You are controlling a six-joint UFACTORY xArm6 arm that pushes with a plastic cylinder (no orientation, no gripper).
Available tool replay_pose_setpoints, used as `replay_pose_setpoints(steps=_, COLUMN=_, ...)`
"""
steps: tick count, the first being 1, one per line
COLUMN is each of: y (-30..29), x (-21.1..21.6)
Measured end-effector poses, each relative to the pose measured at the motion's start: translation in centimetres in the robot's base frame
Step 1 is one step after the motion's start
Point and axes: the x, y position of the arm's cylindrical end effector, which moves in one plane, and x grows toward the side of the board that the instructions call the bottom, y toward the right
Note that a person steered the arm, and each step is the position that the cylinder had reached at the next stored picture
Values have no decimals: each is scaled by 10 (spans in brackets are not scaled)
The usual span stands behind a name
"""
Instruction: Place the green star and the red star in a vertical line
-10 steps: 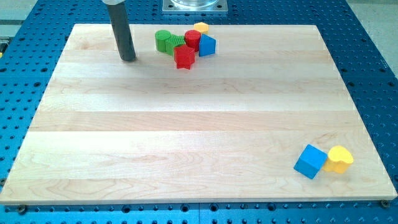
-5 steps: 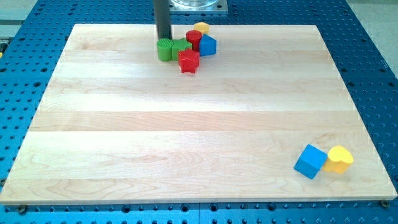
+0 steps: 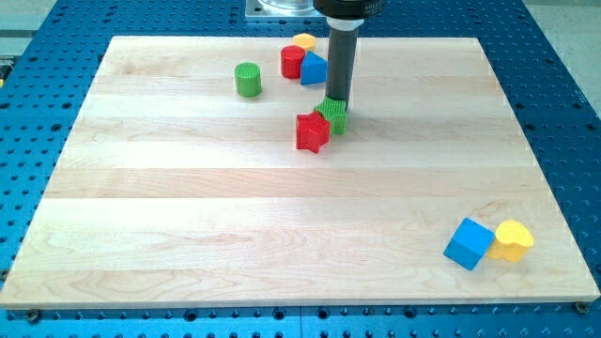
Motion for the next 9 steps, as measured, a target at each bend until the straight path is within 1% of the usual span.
replay_pose_setpoints(steps=1, y=1, x=22)
replay_pose_setpoints(steps=2, y=-32, x=56)
replay_pose_setpoints(steps=3, y=10, x=60)
replay_pose_setpoints(steps=4, y=60, x=82)
replay_pose_setpoints(steps=5, y=-11, x=88)
replay_pose_setpoints(steps=6, y=-62, x=88)
replay_pose_setpoints(steps=7, y=-45, x=122)
replay_pose_setpoints(steps=8, y=-88, x=102)
replay_pose_setpoints(steps=9, y=-110, x=87)
